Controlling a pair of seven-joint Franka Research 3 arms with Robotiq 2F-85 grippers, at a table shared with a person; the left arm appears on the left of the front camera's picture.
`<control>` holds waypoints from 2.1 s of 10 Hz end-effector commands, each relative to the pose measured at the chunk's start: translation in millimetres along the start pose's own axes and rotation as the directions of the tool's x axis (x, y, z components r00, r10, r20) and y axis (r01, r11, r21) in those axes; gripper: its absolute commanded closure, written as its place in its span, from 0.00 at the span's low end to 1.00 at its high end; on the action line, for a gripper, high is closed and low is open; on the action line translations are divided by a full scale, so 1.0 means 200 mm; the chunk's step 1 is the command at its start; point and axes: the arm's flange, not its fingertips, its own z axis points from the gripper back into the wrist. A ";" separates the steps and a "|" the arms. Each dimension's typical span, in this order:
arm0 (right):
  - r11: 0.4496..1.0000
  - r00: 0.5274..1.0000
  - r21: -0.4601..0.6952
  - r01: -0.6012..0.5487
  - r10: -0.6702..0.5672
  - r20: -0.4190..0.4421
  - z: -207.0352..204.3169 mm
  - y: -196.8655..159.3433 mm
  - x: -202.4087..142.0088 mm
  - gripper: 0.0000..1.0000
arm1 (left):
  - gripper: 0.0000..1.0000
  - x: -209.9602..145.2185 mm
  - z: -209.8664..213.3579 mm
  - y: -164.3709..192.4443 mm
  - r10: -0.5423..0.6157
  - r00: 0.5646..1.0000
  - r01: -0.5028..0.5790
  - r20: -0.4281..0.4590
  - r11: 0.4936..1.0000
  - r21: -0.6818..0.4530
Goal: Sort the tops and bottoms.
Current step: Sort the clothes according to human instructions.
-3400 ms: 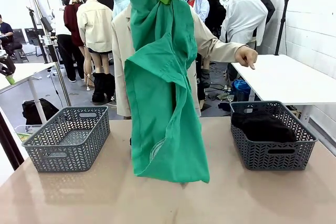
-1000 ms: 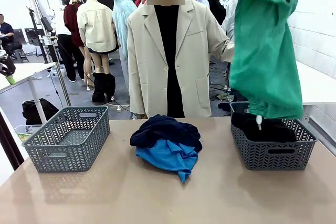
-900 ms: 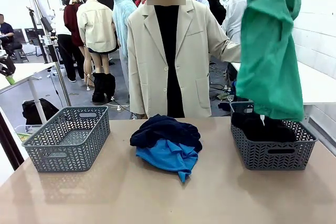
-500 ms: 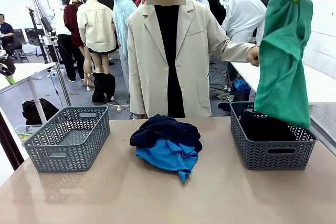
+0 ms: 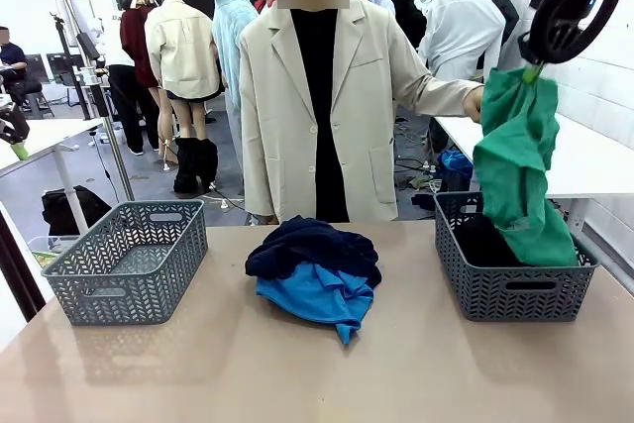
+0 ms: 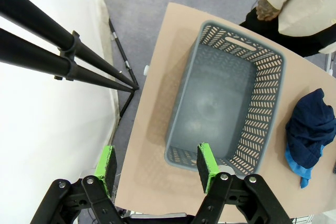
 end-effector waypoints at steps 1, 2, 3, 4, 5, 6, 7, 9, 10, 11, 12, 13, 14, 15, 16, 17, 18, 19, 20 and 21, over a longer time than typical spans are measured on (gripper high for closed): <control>0.993 0.997 0.110 -0.042 0.049 -0.059 -0.07 0.03 -0.06 1.00 | 0.21 0.00 0.01 0.00 0.005 1.000 -0.005 -0.005 1.000 -0.009; 0.992 0.993 0.124 -0.013 0.027 -0.113 -0.12 0.06 -0.10 1.00 | 0.21 0.00 0.01 0.00 0.005 1.000 -0.005 -0.005 1.000 -0.009; 0.988 0.986 0.152 0.011 0.015 -0.167 -0.19 0.08 -0.11 1.00 | 0.21 0.00 0.01 0.00 0.005 1.000 -0.005 -0.005 1.000 -0.009; 0.984 0.973 0.178 0.016 0.025 -0.229 -0.30 0.08 -0.10 1.00 | 0.21 0.00 0.01 0.00 0.005 1.000 -0.005 -0.005 1.000 -0.009; 0.976 0.963 0.218 0.022 0.037 -0.265 -0.39 0.09 -0.10 1.00 | 0.21 0.00 0.01 0.00 0.005 1.000 -0.005 -0.005 1.000 -0.009; 0.959 0.965 0.281 -0.038 0.109 -0.240 -0.52 0.10 -0.10 1.00 | 0.21 0.00 0.01 0.00 0.005 1.000 -0.005 -0.005 1.000 -0.009; 0.962 0.950 0.273 -0.012 0.096 -0.296 -0.67 0.12 -0.10 1.00 | 0.21 0.00 0.01 0.00 0.005 1.000 -0.005 -0.005 1.000 -0.009; 0.957 0.934 0.290 -0.017 0.118 -0.337 -0.87 0.10 -0.11 1.00 | 0.21 0.00 0.01 0.00 0.005 1.000 -0.005 -0.005 1.000 -0.009; 0.964 0.925 0.266 0.003 0.099 -0.368 -0.94 0.09 -0.12 1.00 | 0.21 0.00 0.01 0.00 0.005 1.000 -0.005 -0.005 1.000 -0.009; 0.957 0.914 0.291 -0.003 0.120 -0.387 -0.99 0.08 -0.13 1.00 | 0.21 0.00 0.01 0.00 0.005 1.000 -0.005 -0.005 1.000 -0.009; 0.962 0.902 0.273 -0.010 0.127 -0.413 -1.02 0.09 -0.15 0.98 | 0.21 0.00 0.01 0.00 0.005 1.000 -0.005 -0.005 1.000 -0.009; 0.962 0.910 0.272 -0.005 0.117 -0.398 -1.01 0.10 -0.16 0.79 | 0.21 0.00 0.01 0.00 0.005 1.000 -0.005 -0.005 1.000 -0.009; 0.968 0.926 0.250 -0.016 0.109 -0.362 -0.96 0.10 -0.17 0.60 | 0.21 0.00 0.01 0.00 0.005 1.000 -0.005 -0.005 1.000 -0.009; 0.971 0.938 0.240 -0.019 0.101 -0.332 -0.89 0.11 -0.18 0.41 | 0.21 0.00 0.01 0.00 0.005 1.000 -0.005 -0.005 1.000 -0.009; 0.972 0.952 0.234 -0.033 0.102 -0.290 -0.81 0.12 -0.19 0.22 | 0.21 0.00 0.01 0.00 0.005 1.000 -0.005 -0.005 1.000 -0.009; 0.977 0.959 0.209 -0.045 0.101 -0.264 -0.73 0.13 -0.19 0.03 | 0.21 0.00 0.01 0.00 0.005 1.000 -0.005 -0.005 1.000 -0.009; 0.982 0.965 0.179 -0.065 0.107 -0.237 -0.66 0.14 -0.18 0.00 | 0.21 0.00 0.01 0.00 0.005 1.000 -0.005 -0.005 1.000 -0.009; 0.983 0.970 0.168 -0.077 0.113 -0.215 -0.58 0.15 -0.19 0.00 | 0.21 0.00 0.01 0.00 0.005 1.000 -0.005 -0.005 1.000 -0.009; 0.985 0.974 0.150 -0.085 0.114 -0.194 -0.51 0.15 -0.18 0.00 | 0.21 0.00 0.01 0.00 0.005 1.000 -0.005 -0.005 1.000 -0.009; 0.986 0.984 0.149 -0.068 0.091 -0.155 -0.43 0.16 -0.16 0.00 | 0.21 0.00 0.01 0.00 0.005 1.000 -0.005 -0.005 1.000 -0.009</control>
